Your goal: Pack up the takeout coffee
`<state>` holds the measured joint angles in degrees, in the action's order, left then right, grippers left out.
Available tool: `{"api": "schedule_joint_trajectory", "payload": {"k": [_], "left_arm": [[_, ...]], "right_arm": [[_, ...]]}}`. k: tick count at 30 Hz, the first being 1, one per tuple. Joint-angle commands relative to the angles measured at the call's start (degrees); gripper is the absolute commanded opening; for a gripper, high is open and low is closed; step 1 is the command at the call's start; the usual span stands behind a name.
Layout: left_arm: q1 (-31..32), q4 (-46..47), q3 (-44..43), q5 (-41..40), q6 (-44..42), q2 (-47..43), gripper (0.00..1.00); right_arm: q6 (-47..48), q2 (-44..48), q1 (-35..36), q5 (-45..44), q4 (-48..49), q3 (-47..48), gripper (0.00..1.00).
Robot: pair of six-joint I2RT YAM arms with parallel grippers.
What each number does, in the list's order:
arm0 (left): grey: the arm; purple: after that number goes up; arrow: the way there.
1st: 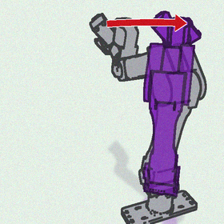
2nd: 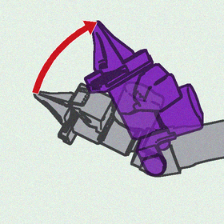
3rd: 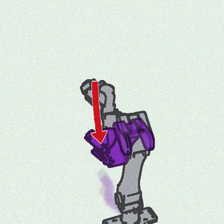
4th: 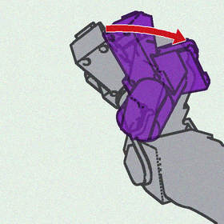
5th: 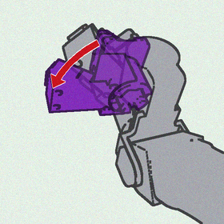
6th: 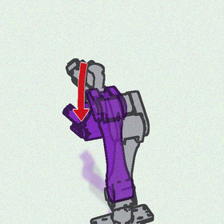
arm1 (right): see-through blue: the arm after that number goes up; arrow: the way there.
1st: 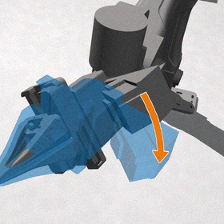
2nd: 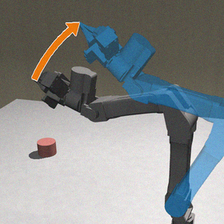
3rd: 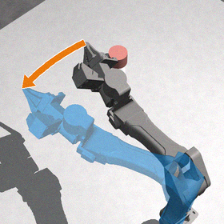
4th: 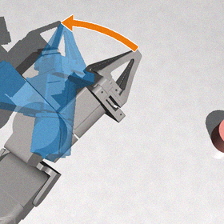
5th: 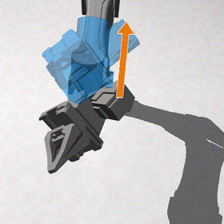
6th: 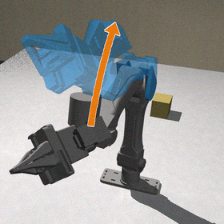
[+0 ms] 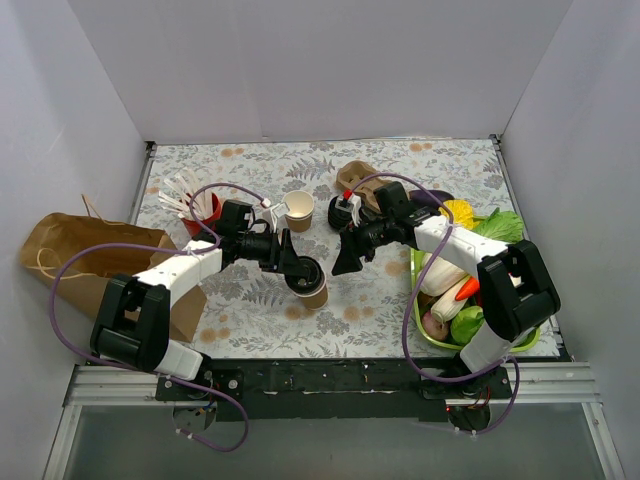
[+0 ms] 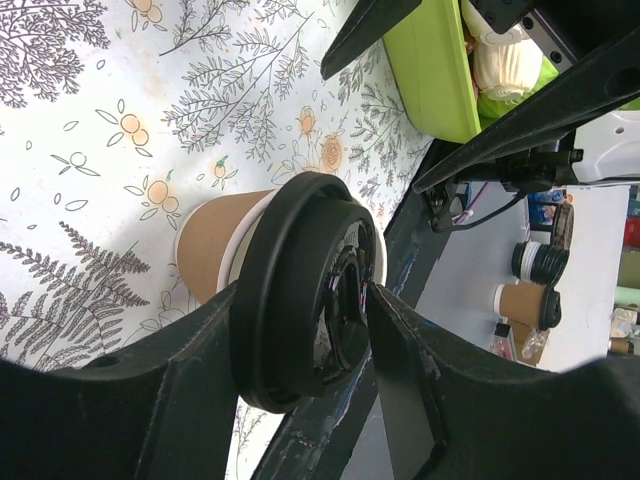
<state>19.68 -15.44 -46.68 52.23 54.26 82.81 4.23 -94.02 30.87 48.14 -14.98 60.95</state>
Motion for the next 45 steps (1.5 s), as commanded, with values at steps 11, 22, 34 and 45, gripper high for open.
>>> {"api": "schedule_joint_trajectory", "payload": {"k": [11, 22, 34, 45], "left_arm": [[1.59, 0.59, -2.37, 2.71, 0.94, -2.82, 0.47], [1.59, -1.87, -4.04, -6.70, -0.91, -3.44, 0.47], [2.11, 0.15, -2.19, -0.38, 1.55, -3.53, 0.47], [2.55, 0.41, -1.23, -0.28, 1.99, -3.44, 0.47]], "right_arm": [[-0.10, -0.73, 0.33, 1.17, 0.74, 1.45, 0.74], [-0.10, -0.73, 0.24, 1.17, 0.57, 1.37, 0.74], [-0.54, -1.34, 1.30, 1.08, 1.36, 1.80, 0.74], [-0.45, -1.26, 1.65, 1.25, 1.27, 2.07, 0.75]]}}
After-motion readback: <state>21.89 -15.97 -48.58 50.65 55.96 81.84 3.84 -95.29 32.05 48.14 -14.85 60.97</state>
